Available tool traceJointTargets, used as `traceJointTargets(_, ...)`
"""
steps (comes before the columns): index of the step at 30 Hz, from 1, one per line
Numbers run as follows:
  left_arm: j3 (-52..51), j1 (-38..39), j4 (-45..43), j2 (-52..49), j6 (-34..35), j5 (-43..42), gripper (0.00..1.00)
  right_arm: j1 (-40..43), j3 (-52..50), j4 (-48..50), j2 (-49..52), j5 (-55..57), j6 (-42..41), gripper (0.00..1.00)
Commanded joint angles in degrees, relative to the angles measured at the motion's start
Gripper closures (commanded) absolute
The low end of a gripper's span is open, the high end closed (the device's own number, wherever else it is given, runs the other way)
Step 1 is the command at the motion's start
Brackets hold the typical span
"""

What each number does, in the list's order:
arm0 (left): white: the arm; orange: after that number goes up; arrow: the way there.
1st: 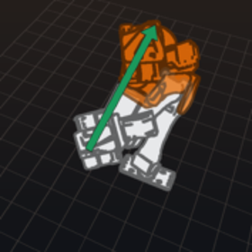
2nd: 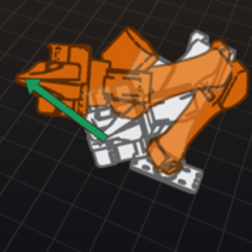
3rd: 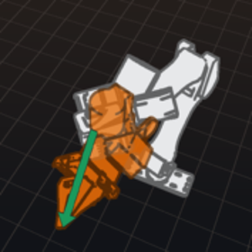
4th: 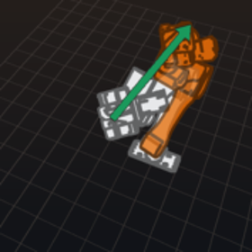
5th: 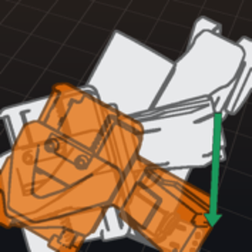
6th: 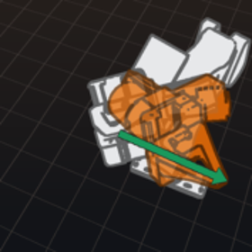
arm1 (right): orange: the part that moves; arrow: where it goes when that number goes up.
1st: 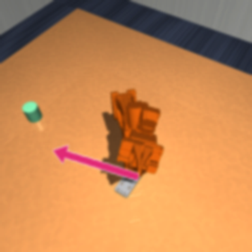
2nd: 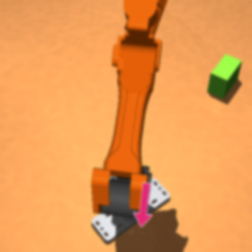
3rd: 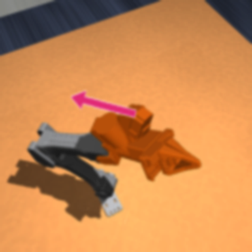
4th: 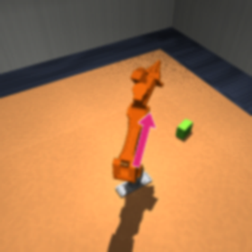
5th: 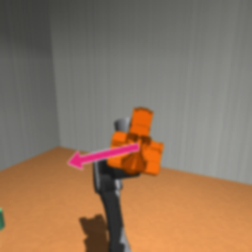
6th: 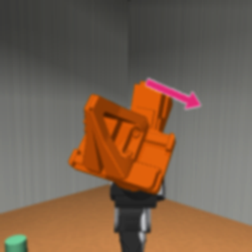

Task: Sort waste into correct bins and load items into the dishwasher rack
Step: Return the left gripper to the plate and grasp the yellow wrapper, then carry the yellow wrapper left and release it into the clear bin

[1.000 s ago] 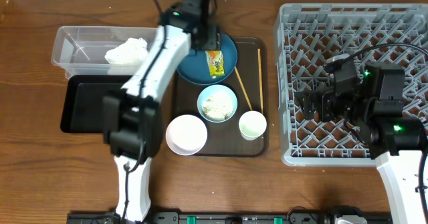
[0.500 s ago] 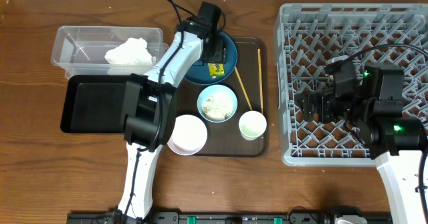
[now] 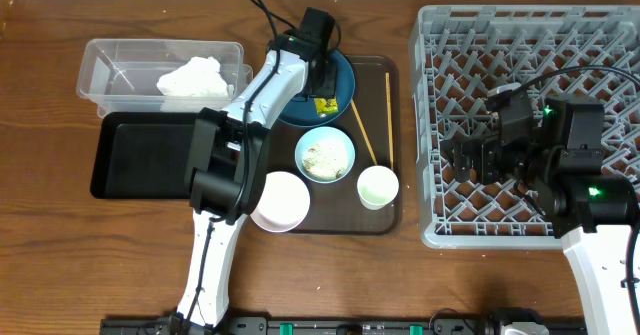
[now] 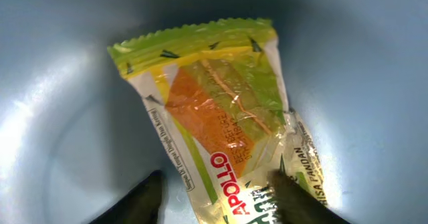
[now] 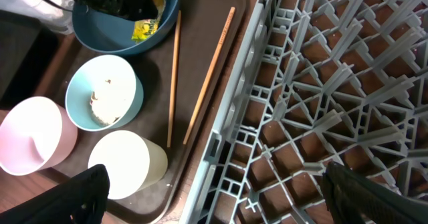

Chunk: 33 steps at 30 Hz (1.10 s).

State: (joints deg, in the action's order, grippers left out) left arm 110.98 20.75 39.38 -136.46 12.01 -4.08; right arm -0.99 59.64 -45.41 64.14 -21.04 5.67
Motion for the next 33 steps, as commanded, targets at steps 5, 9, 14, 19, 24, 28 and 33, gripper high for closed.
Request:
traceJointTargets(5, 0.2, 0.0, 0.0, -1.3, -0.8, 0.2, 0.94, -0.5, 0.9, -0.4, 0.4, -0.2, 0.4, 0.01)
traceJointTargets(9, 0.7, -0.8, 1.3, 1.2, -0.8, 0.0, 0.94, -0.5, 0.9, -0.5, 0.4, -0.2, 0.4, 0.01)
traceJointTargets(14, 0.7, -3.6, 3.5, 9.4, -0.1, 0.1, 0.94, -0.5, 0.9, -0.5, 0.4, -0.2, 0.4, 0.01)
traceJointTargets(19, 0.7, -8.6, 5.6, 18.1, 3.8, 0.7, 0.94, -0.5, 0.9, -0.4, 0.4, -0.2, 0.4, 0.01)
traceJointTargets(24, 0.7, -16.4, 8.0, 22.7, 7.5, 2.6, 0.94, -0.5, 0.9, 0.0, 0.4, -0.2, 0.4, 0.01)
traceJointTargets(28, 0.3, -21.9, 10.0, 21.6, 10.9, 6.3, 0.94, -0.5, 0.9, 0.2, 0.4, -0.2, 0.4, 0.01)
traceJointTargets(33, -1.3, -26.6, 10.9, 18.9, 11.3, 6.3, 0.89, -0.5, 0.9, 0.4, 0.4, -0.2, 0.3, 0.01)
